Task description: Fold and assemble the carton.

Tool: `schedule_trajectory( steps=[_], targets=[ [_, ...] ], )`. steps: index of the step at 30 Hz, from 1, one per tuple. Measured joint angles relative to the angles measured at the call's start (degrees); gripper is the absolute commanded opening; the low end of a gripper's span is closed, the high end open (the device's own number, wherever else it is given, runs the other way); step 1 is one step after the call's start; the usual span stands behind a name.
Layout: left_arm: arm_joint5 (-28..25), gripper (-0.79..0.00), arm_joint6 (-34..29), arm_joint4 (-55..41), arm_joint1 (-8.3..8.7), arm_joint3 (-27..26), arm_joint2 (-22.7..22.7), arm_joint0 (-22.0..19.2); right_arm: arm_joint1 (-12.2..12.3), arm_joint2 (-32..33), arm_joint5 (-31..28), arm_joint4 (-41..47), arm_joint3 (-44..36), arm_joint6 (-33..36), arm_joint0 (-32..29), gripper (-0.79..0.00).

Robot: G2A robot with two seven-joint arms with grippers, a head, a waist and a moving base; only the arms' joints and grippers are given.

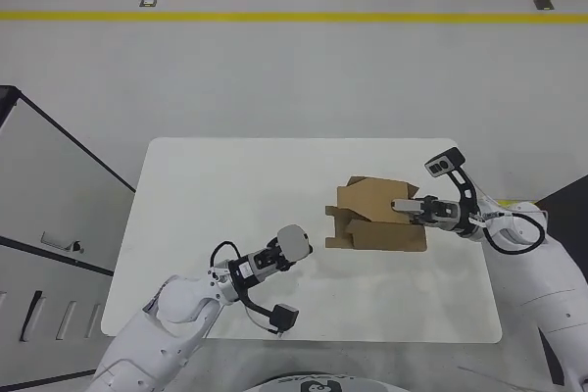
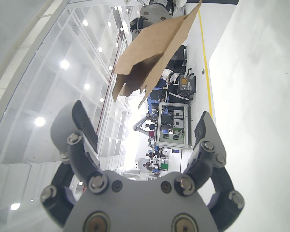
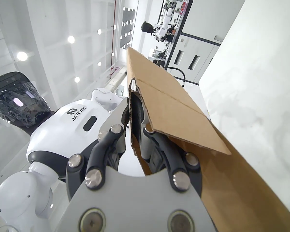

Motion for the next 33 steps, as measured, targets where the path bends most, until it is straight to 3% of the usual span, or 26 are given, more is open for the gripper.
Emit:
schedule_trajectory(
  steps=[11,18,22,26,33],
  targets=[
    [-0.89,0.000,0.35,1.38,0.11,-2.13,-0.09,-0.30,-0.35,0.62,-0.36,-7.00,-2.41,-9.06,-1.52,-0.785],
    [-1.27,0.000,-0.08,2.32,0.14,-2.16,-0.22,-0.44,-0.38,0.66,-0.41,-7.17,-2.56,-9.35,-1.57,-0.785],
    [-4.87,0.000,0.92,1.65,0.17,-3.77,0.27,-1.07,-0.44,0.84,-0.92,-11.37,-4.08,-12.32,-2.16,-0.785],
    [-12.45,0.000,1.68,-1.53,0.21,-4.67,0.30,-2.24,-0.47,1.52,-2.13,-14.62,-4.78,-14.57,-2.65,-0.785],
    [-11.94,0.000,1.59,-1.37,0.21,-4.61,0.26,-2.20,-0.47,1.53,-2.14,-14.58,-4.78,-14.58,-2.65,-0.785]
  ],
)
